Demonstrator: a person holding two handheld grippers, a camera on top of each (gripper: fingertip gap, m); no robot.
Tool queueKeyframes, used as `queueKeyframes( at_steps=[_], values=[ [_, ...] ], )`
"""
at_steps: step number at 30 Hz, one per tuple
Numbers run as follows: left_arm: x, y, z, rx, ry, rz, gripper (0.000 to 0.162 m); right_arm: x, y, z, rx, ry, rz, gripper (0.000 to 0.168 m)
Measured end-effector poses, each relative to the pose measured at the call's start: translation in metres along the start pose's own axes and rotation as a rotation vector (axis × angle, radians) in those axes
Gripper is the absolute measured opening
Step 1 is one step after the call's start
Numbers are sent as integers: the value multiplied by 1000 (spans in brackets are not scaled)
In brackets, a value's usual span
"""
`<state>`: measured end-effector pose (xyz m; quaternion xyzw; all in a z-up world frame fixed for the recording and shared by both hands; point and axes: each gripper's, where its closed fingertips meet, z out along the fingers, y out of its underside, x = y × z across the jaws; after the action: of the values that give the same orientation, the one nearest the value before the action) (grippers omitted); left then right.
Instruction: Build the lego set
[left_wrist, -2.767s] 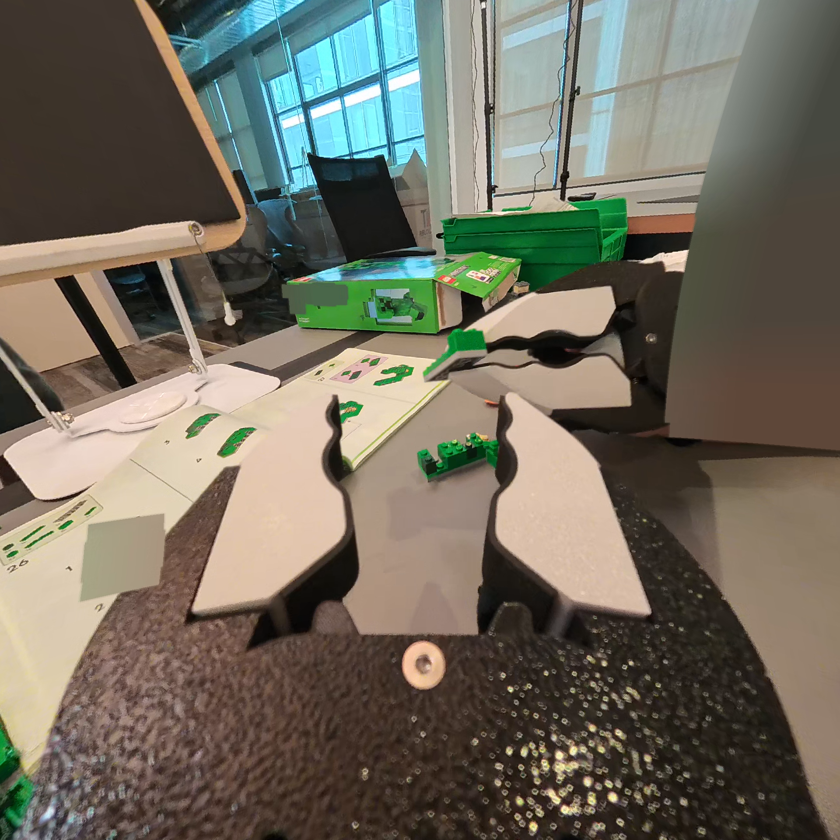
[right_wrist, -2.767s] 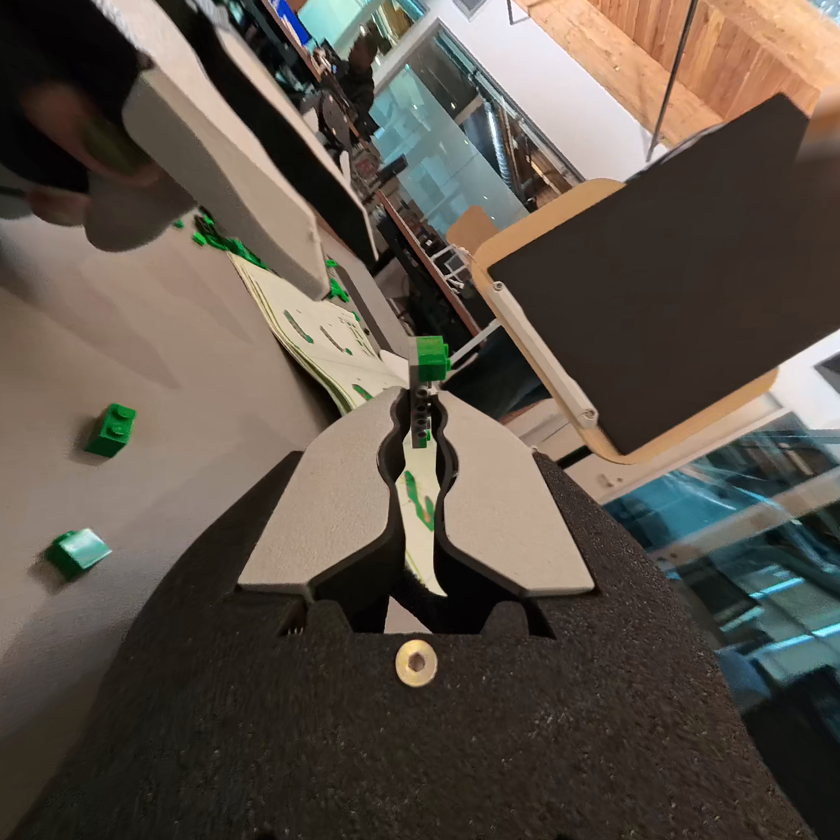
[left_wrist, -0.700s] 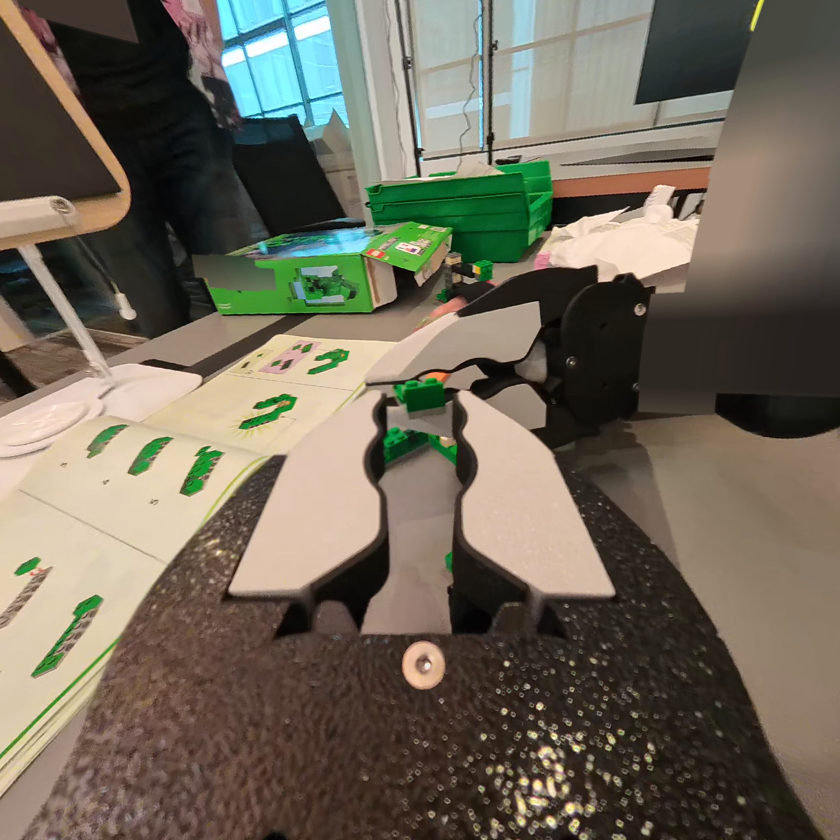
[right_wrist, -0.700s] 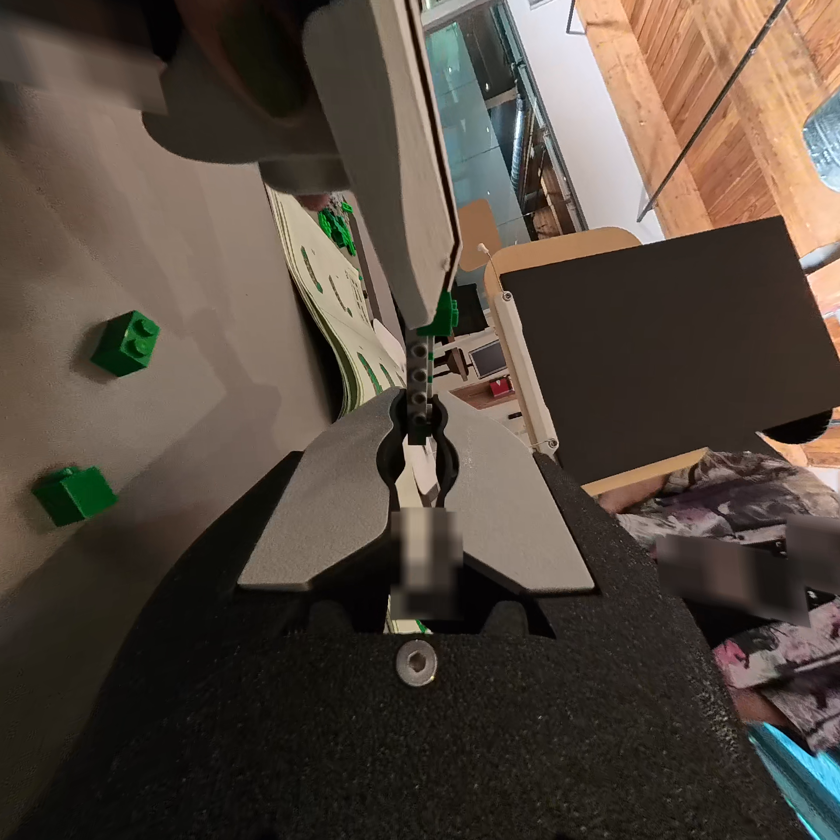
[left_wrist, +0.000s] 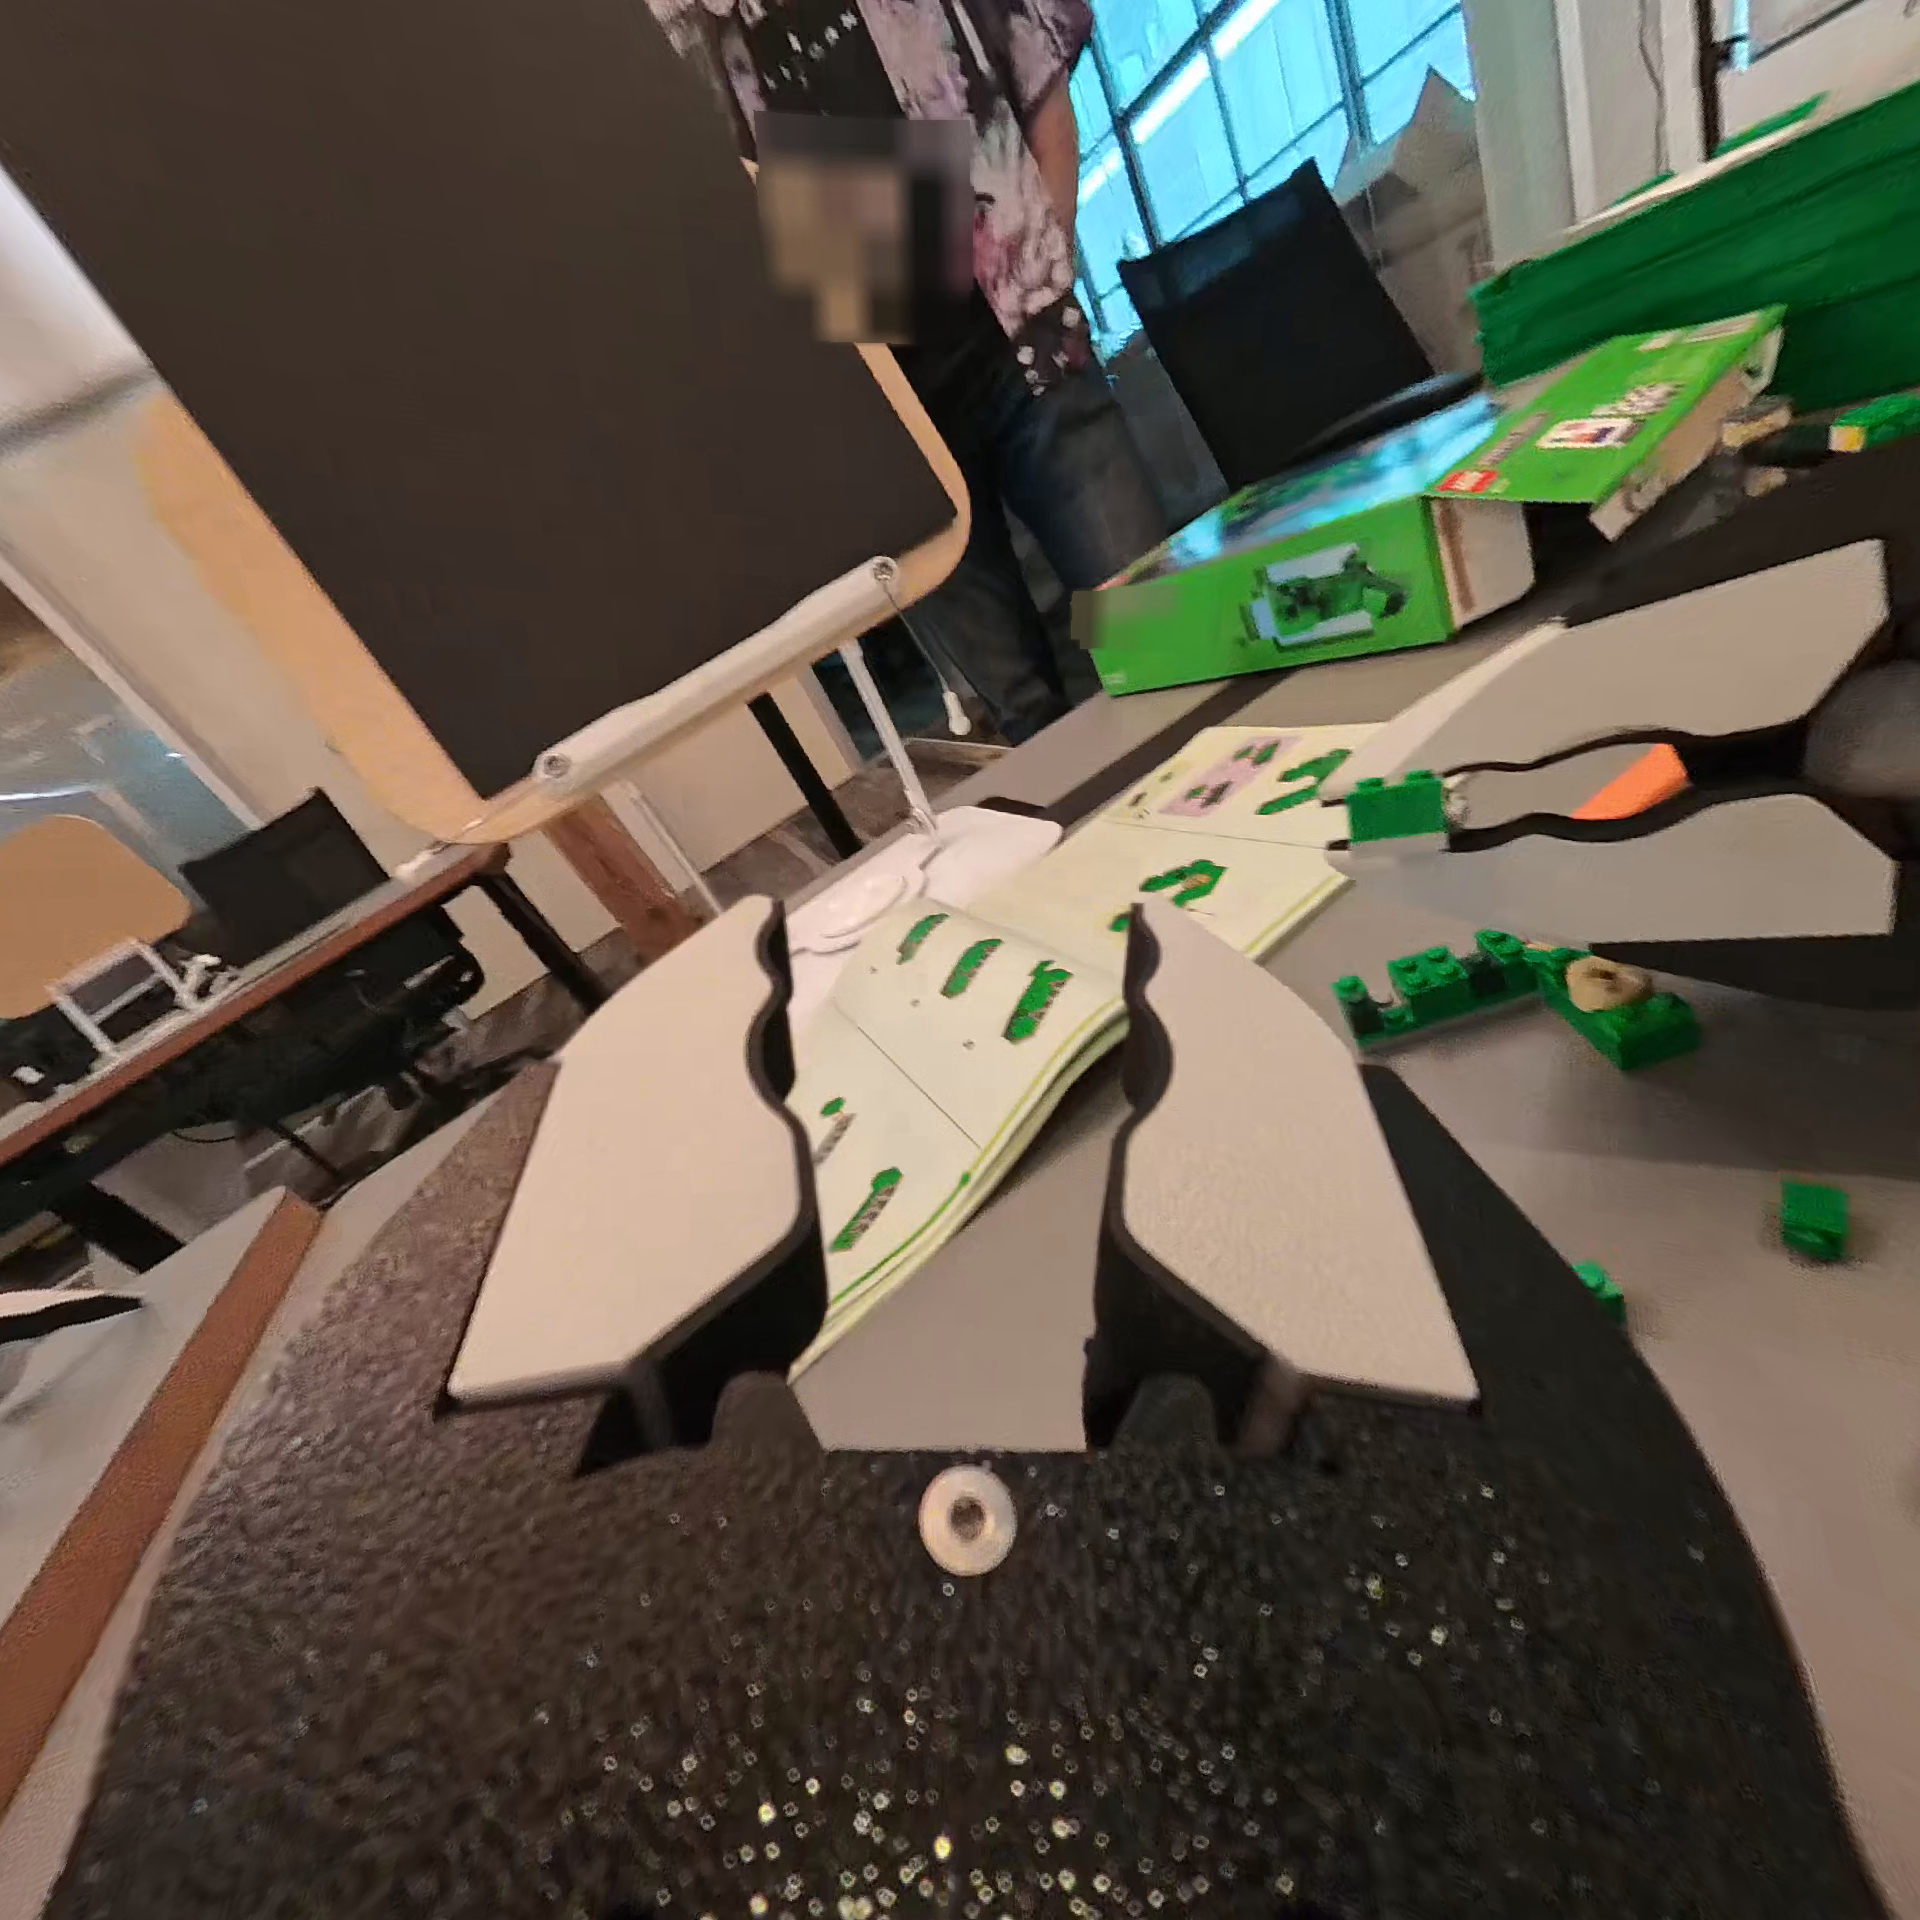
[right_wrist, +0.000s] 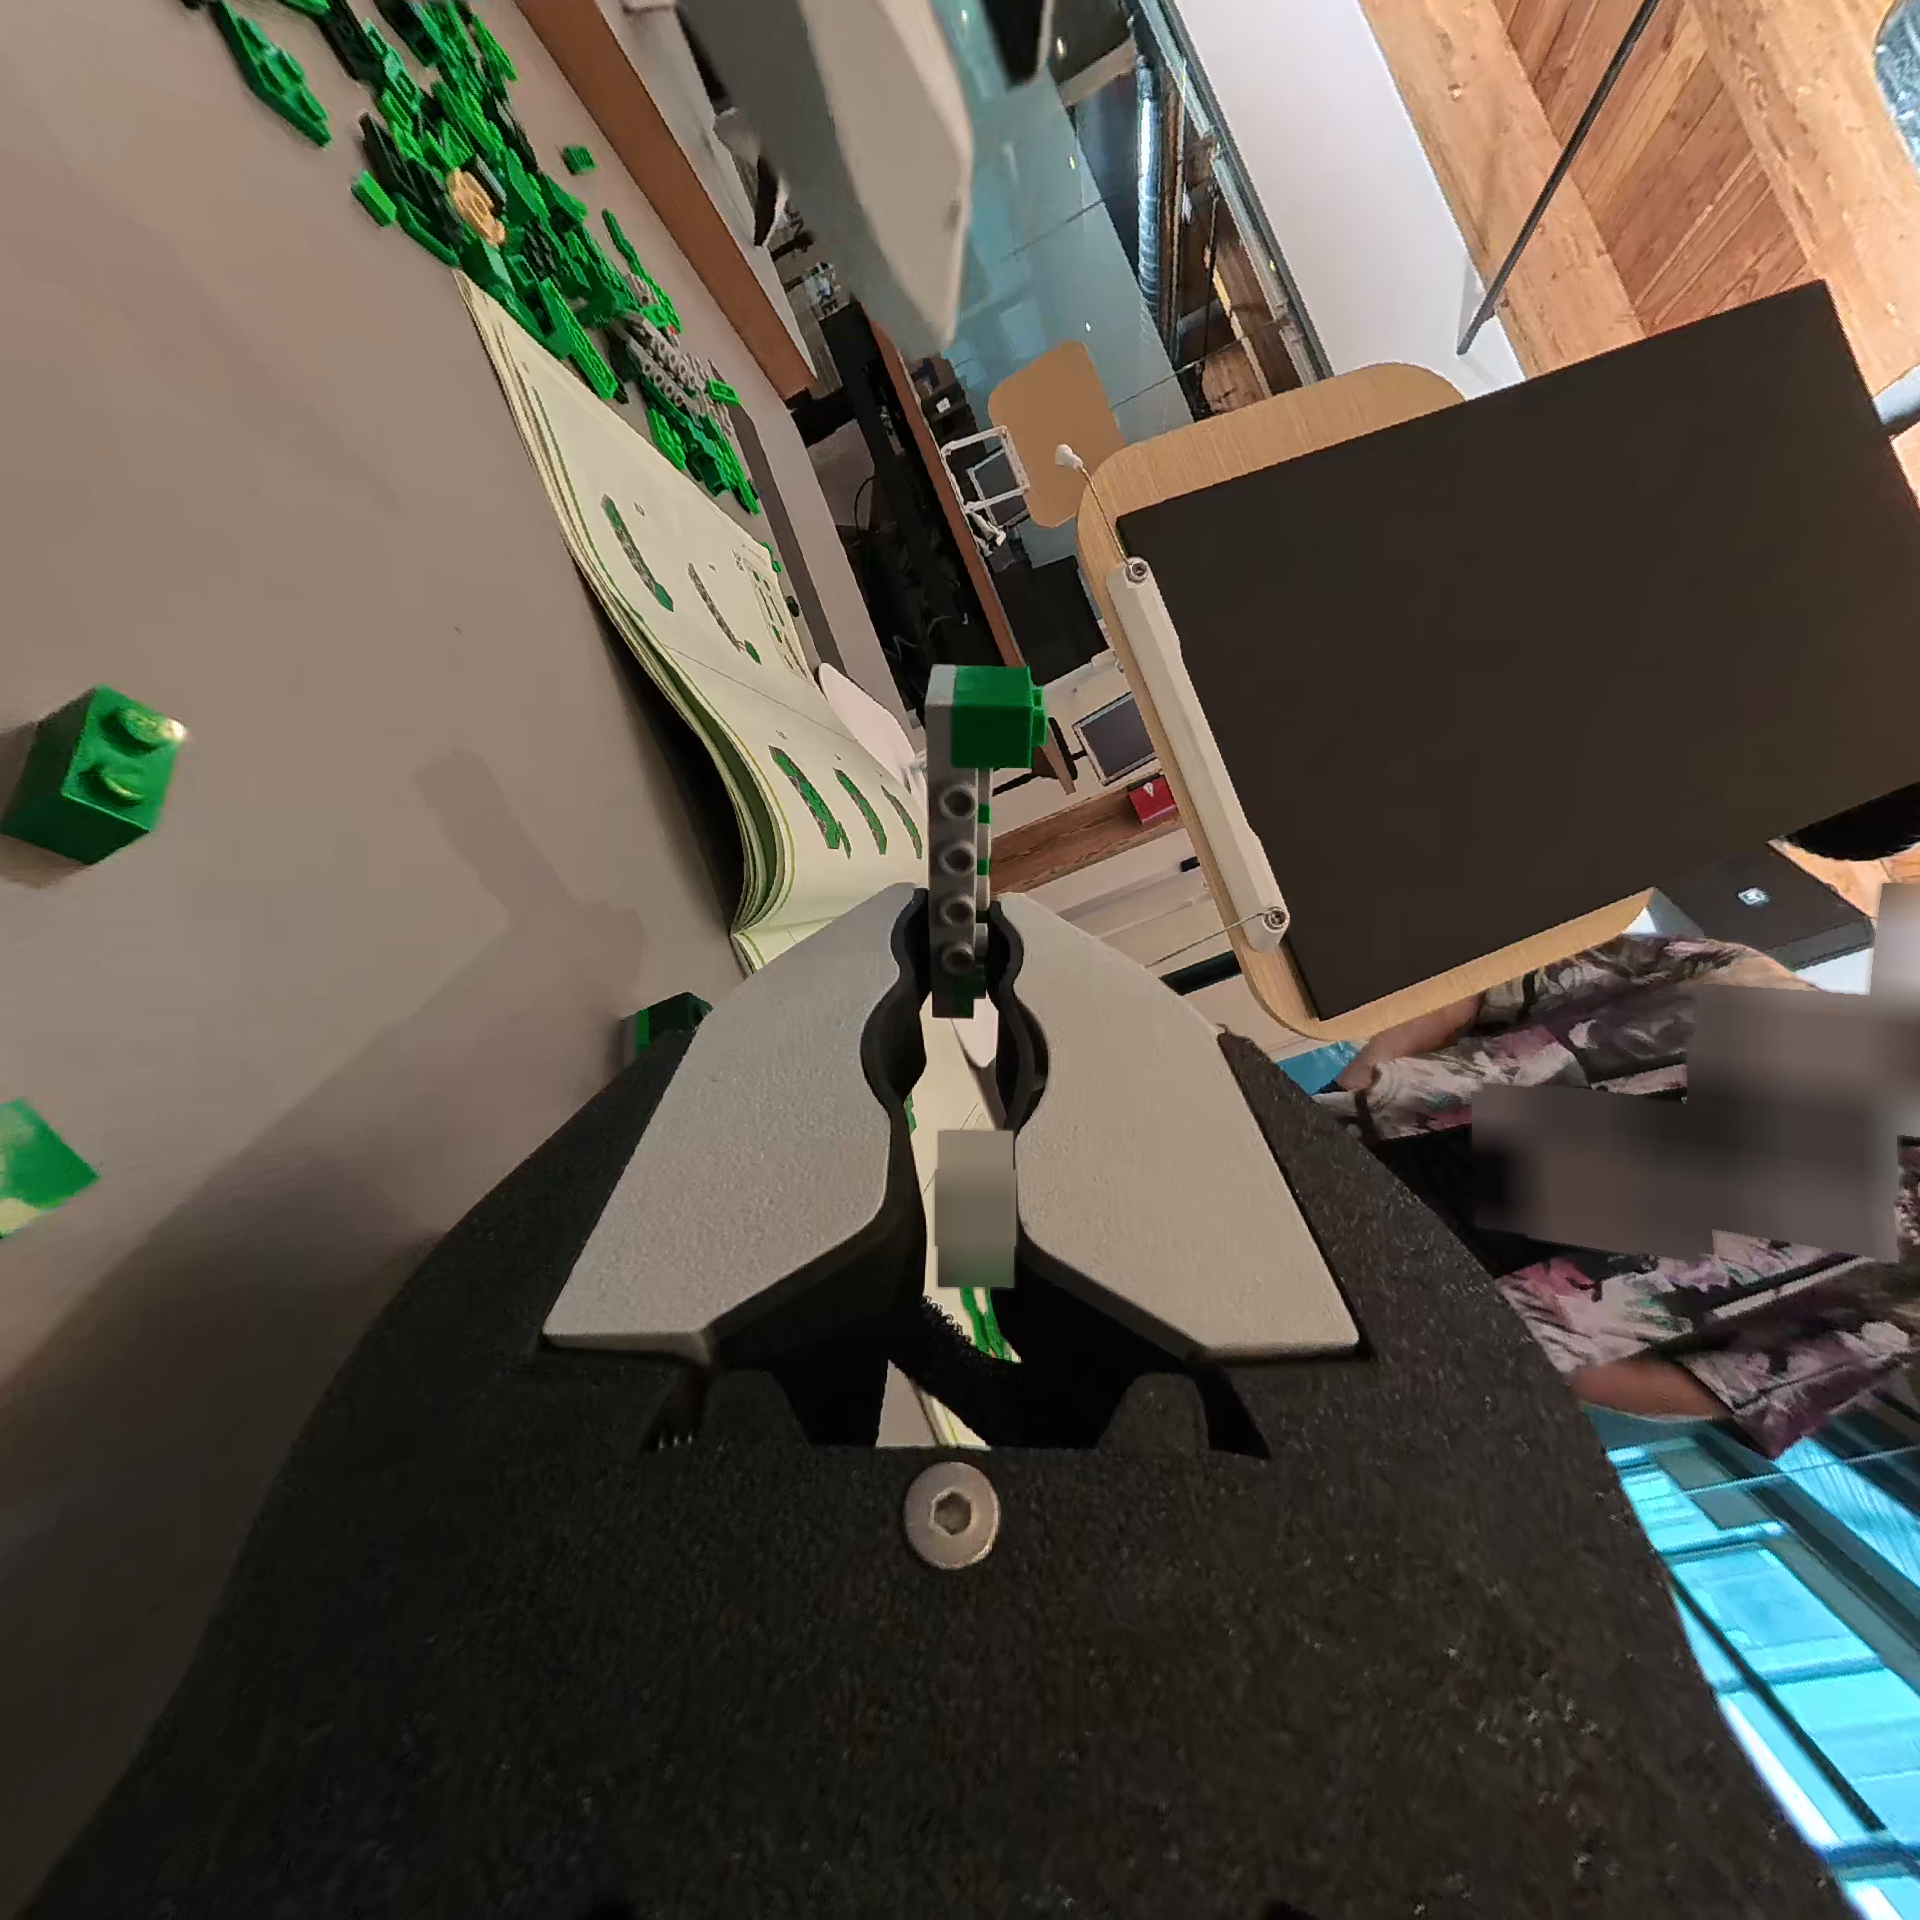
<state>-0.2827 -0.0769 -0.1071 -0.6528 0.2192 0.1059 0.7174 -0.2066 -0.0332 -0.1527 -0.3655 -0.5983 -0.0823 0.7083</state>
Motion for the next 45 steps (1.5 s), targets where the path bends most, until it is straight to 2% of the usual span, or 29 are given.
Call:
queueKeyframes(
  at_steps=[3, 7, 12, 23, 27, 32, 40, 45],
  values=[
    [12, -5, 0, 17, 55, 26, 46, 1, 3, 1, -12, 0, 13, 8],
    [43, -41, -15, 195, 132, 226, 0, 0, 6, 3, -29, -12, 42, 8],
    [81, -67, -24, 243, 211, 342, 0, -3, 9, 5, -47, -23, 43, 8],
    [65, -50, -15, 137, 150, 372, 0, -5, 8, 5, -42, -34, 34, 8],
    [42, -31, -8, 51, 83, 353, 0, -5, 7, 5, -37, -38, 32, 8],
    [2, 3, -2, -66, 6, 198, 0, -4, 7, 4, -35, -33, 25, 8],
    [-7, 29, 4, -153, 4, 29, 0, -4, 5, 3, -21, -40, 38, 8],
    [-4, 33, 5, -191, -2, 116, 0, -2, 6, 3, -19, -39, 59, 8]
  ],
)
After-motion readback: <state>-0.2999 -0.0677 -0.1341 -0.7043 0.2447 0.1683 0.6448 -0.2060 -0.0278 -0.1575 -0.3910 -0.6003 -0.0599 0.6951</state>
